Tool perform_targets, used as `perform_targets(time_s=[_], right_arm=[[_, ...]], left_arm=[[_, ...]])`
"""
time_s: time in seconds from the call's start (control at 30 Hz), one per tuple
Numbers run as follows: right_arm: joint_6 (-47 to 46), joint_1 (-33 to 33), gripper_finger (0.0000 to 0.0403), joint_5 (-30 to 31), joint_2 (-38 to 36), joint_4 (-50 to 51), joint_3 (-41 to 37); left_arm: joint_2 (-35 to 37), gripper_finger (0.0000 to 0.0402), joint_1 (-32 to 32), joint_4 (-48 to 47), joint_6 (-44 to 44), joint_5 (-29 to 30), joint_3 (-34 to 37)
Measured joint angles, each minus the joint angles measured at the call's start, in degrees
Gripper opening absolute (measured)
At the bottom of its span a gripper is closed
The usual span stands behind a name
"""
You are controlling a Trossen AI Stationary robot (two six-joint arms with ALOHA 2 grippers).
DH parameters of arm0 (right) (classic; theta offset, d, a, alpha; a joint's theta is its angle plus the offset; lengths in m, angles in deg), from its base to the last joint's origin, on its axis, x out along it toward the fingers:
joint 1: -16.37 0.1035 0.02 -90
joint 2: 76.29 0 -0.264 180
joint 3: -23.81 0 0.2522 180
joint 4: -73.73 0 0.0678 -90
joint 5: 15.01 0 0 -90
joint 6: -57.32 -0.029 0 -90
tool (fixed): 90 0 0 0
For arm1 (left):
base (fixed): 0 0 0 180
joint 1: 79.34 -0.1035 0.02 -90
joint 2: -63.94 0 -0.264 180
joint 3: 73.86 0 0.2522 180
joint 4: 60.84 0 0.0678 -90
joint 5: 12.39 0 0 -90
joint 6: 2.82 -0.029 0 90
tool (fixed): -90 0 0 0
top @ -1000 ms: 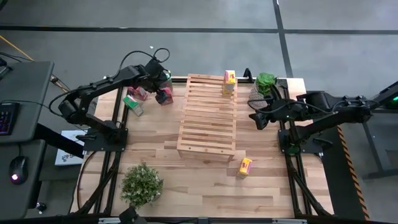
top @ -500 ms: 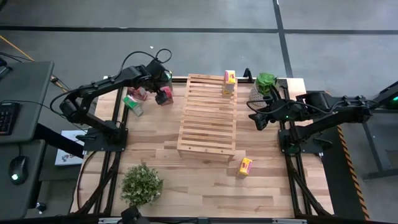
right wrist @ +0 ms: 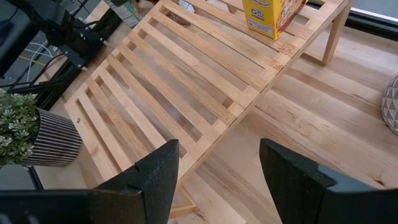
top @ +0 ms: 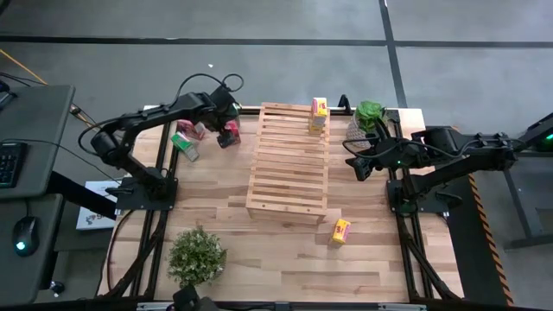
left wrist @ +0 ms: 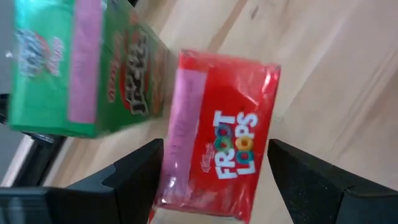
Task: Stack cereal on shelf
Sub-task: Put the right red cereal box on the shelf
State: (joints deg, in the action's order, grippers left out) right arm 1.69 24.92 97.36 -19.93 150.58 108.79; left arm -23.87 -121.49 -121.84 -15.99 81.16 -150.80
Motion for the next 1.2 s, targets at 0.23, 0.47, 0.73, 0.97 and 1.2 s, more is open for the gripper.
perform_targets(time_s=[0.23, 0.47, 0.73, 0.97, 1.2], right_arm=[[0.1, 0.0, 0.0216, 0.0, 0.0, 0.0, 0.0], [0.2, 0.0, 0.0216, 0.0, 0.0, 0.0, 0.0], [0.2, 0.0, 0.0216, 0.0, 0.0, 0.0, 0.0], [0.2, 0.0, 0.0216, 0.0, 0.0, 0.0, 0.0], [0.2, 0.0, 0.0216, 1.2, 0.0, -0.1, 0.0]], left_arm=[[-2.3, 0.0280, 0.0, -2.5, 1.1, 0.6, 0.0], [-2.4, 0.0255, 0.3, -2.2, 2.0, 1.1, 0.0], [-1.7, 0.0162, 0.3, -2.6, 2.0, 0.5, 0.0], [5.6, 0.0154, 0.3, -6.4, 3.1, -0.2, -2.8], [13.0, 0.0164, 2.7, -15.1, 7.8, 1.3, -18.4]])
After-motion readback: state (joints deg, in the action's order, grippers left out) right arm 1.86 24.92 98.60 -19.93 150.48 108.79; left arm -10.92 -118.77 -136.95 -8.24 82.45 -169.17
